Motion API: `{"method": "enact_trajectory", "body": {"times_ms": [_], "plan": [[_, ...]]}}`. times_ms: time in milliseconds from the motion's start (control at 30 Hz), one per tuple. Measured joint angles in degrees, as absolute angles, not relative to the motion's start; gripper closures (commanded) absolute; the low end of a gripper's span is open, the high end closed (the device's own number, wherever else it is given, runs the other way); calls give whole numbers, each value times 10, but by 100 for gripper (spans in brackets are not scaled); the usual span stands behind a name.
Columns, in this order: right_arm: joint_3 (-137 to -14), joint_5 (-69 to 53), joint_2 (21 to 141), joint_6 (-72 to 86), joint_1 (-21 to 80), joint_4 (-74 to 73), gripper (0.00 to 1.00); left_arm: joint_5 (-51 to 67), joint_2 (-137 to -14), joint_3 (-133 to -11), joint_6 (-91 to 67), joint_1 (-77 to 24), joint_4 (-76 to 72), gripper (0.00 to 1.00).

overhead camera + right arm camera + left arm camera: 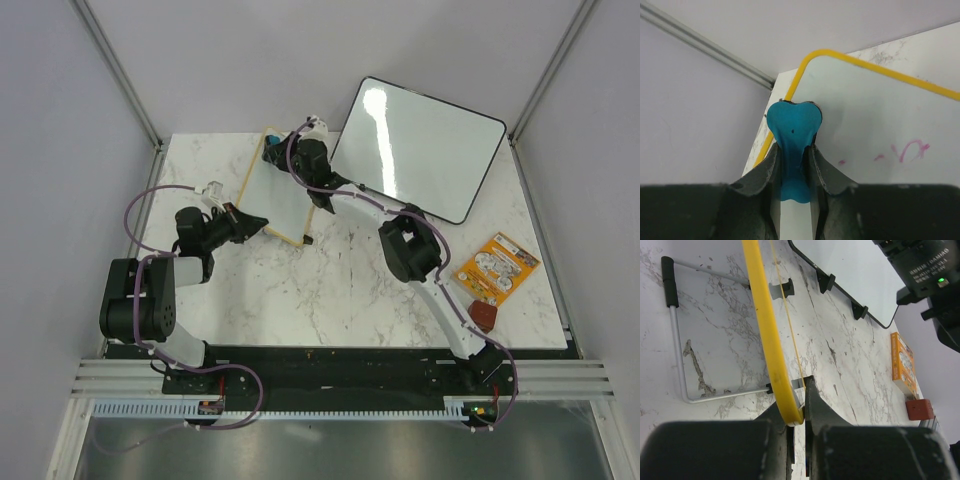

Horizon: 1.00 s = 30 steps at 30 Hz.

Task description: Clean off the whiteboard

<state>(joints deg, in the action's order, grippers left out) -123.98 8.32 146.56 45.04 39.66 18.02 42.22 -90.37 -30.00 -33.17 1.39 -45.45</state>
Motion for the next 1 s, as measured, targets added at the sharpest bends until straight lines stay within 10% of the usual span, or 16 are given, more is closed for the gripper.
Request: {"method": "enact_trajectory", "body": {"times_ms": [1000], "plan": [[-1269, -14, 1519, 488, 289, 85, 100, 426, -900, -300, -322, 7, -455, 98]]}}
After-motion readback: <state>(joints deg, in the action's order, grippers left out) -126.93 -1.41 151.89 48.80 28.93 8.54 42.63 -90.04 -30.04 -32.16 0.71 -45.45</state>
